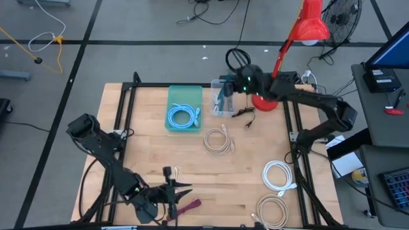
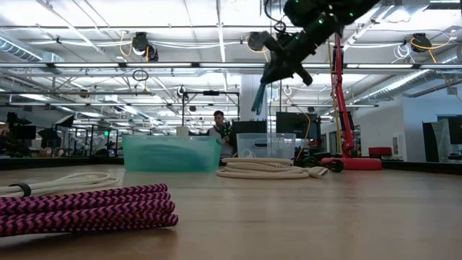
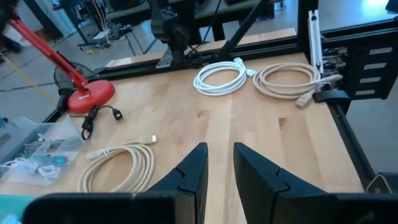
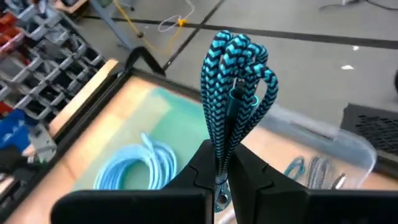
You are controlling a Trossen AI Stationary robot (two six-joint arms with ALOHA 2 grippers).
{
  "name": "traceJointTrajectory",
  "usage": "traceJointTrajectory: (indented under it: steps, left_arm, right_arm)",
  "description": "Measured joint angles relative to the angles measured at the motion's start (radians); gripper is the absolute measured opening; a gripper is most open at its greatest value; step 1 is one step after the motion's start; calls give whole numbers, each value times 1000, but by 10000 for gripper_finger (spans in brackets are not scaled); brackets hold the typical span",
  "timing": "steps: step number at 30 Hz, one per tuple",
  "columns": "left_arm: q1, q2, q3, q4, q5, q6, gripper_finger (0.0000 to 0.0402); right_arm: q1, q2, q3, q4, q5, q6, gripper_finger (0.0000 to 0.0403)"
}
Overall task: Pick and place items into bin
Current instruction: Put the black blue charger cable into the transparent bin
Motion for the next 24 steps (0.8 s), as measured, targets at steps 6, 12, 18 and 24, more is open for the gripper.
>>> traceJointTrajectory:
  steps: [6, 12, 18, 24]
  left_arm:
    - [-2, 11, 0, 8, 0, -25, 81]
    - [-5, 11, 0, 12, 1, -48, 81]
    - [-19, 11, 0, 9, 0, -47, 81]
    - [-31, 11, 0, -1, -18, -43, 81]
  right_arm:
    - [-28, 92, 160, -237, 1, 28, 11]
    - [-11, 229, 233, -294, -28, 43, 11]
    - [-5, 334, 290, -344, 4, 24, 11]
    - [-23, 368, 301, -404, 28, 22, 11]
